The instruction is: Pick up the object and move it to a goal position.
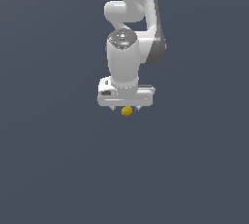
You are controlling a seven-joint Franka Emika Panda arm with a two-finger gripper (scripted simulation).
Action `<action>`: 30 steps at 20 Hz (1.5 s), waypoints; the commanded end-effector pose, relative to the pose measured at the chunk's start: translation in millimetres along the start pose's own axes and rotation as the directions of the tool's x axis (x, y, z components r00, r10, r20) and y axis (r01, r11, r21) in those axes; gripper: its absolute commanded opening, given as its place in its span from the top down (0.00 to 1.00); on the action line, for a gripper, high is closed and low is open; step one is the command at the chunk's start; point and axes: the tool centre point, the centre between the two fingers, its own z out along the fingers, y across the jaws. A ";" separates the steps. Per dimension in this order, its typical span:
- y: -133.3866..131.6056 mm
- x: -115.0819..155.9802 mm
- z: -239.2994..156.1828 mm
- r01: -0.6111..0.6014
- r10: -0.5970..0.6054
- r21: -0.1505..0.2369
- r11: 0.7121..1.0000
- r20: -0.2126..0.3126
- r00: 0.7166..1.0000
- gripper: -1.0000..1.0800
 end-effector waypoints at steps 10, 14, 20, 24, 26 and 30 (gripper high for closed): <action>30.0 6.3 -6.5 -0.042 0.041 -0.029 0.999 -0.025 0.999 0.04; 28.3 5.8 -5.9 -0.040 0.039 -0.028 0.999 -0.023 0.999 0.04; 24.7 -2.5 6.1 -0.050 0.050 -0.028 0.998 -0.018 0.999 0.04; 18.9 -15.3 22.8 -0.063 0.063 -0.029 0.998 -0.010 0.998 0.04; 15.2 -24.1 33.6 -0.072 0.072 -0.029 0.997 -0.005 0.997 0.04; 6.7 -47.2 58.6 -0.093 0.093 -0.031 0.995 0.008 0.996 0.04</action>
